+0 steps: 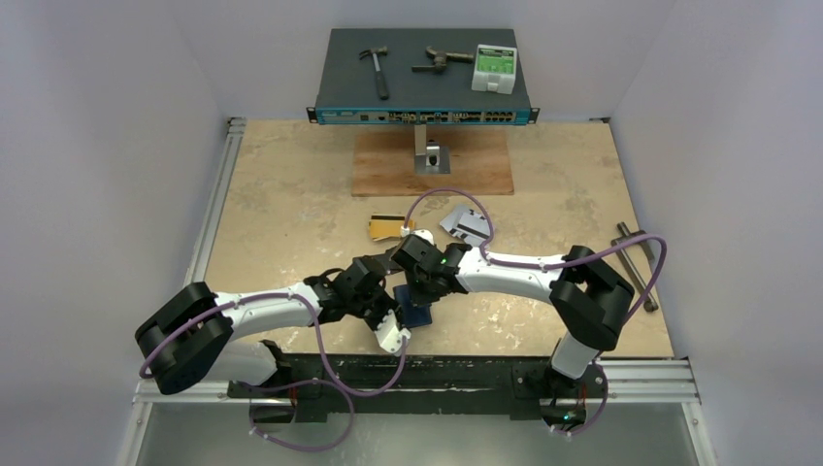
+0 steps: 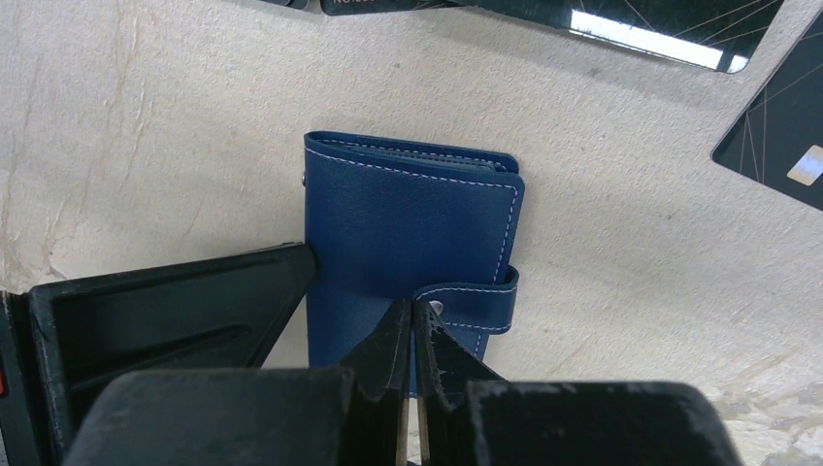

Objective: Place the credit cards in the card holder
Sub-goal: Close the card holder at the center of the board.

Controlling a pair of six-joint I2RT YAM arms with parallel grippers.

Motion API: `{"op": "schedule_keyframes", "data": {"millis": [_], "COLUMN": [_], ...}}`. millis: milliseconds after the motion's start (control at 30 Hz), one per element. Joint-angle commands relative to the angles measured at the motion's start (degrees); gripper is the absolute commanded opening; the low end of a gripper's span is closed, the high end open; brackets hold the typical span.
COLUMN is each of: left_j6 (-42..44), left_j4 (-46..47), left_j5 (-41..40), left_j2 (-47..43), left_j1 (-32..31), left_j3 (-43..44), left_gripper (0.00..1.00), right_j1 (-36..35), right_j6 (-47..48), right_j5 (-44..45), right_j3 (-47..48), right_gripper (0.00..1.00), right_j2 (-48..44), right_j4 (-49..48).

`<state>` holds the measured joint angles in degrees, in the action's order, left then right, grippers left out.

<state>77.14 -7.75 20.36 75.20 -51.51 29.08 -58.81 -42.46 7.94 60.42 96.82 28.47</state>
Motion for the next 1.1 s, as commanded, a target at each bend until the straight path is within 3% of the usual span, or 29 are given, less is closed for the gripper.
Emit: {"op": "schedule_keyframes", "data": {"millis": [0, 867, 1067], "left_j6": [-0.52, -0.78, -0.80], "left_j4": [-1.66, -2.27, -2.45], "left_j5": [1.48, 1.47, 1.29], "left_j2": [-0.93, -0.96, -0.96], "left_j1": [-0.27, -0.26, -0.27], "left_j3": [-0.46, -0.25, -0.42], "left_gripper": [0.10, 0.10, 0.10], "right_j1": [0.05, 2.65, 2.64], "right_j6": [0.67, -1.18, -0.26], "right_j5": [0.95, -3.44, -1.39], "right_j3": [0.66, -6.44, -2.82], "right_gripper": [0.00, 0.00, 0.19], "right_j2": [1.41, -1.01, -5.44], "right_j4": [-1.13, -7.57, -3.37]}}
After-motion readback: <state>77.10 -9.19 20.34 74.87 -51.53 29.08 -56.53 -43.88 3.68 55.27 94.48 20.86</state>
